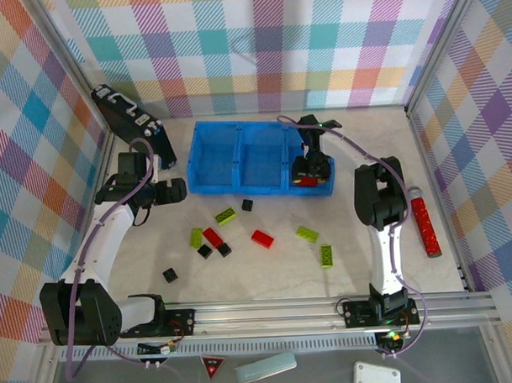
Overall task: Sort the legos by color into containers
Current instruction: Place the lego in the container.
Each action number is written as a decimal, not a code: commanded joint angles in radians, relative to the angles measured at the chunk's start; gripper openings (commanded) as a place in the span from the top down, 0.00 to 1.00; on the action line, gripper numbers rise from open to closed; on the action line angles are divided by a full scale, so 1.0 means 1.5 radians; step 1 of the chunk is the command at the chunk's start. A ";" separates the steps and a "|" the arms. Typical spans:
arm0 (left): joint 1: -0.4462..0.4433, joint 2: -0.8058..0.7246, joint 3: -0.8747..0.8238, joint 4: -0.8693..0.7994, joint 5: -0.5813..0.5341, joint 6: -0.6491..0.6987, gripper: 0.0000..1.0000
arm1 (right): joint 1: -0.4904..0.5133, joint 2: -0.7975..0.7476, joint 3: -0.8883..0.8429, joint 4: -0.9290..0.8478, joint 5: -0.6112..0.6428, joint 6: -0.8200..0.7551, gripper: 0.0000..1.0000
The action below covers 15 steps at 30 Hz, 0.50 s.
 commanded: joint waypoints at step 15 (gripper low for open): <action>-0.003 0.003 0.007 -0.023 -0.024 0.018 0.00 | -0.014 0.119 0.156 -0.044 0.047 -0.035 0.34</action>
